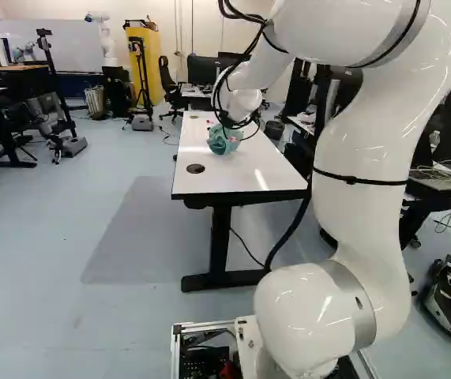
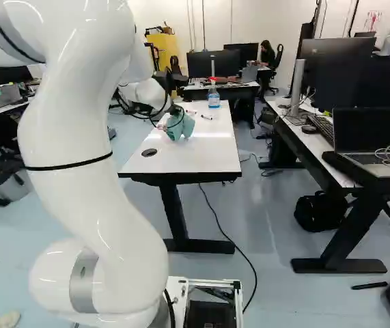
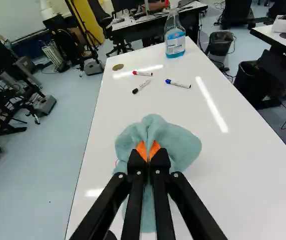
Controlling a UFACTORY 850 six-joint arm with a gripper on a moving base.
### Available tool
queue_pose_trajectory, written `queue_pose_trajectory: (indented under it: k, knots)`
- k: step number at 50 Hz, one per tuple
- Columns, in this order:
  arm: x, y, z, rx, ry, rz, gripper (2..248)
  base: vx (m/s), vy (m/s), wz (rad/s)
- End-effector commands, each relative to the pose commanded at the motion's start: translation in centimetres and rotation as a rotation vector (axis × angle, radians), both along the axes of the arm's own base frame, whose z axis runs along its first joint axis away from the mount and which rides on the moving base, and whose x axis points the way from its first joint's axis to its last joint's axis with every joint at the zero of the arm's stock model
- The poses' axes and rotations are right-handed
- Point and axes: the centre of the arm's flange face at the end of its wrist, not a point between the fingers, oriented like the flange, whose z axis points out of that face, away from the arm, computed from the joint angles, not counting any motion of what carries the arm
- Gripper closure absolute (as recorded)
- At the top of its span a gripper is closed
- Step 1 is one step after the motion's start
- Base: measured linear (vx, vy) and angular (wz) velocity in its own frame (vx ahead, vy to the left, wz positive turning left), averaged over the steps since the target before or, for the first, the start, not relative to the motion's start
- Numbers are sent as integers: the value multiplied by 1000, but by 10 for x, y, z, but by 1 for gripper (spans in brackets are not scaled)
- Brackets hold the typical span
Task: Clean the table with the green towel
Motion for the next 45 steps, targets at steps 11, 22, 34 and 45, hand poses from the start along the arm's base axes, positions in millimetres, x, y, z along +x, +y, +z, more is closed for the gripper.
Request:
queue_pose_trajectory:
  k: [11,22,34,45]
  knots:
    - [16,6,-1,1,-7,7,226,0,0,0]
    - [27,19,-2,1,-14,26,226,0,0,0]
    - [29,31,-2,1,-20,44,226,0,0,0]
    - [31,37,-10,-1,-20,50,226,0,0,0]
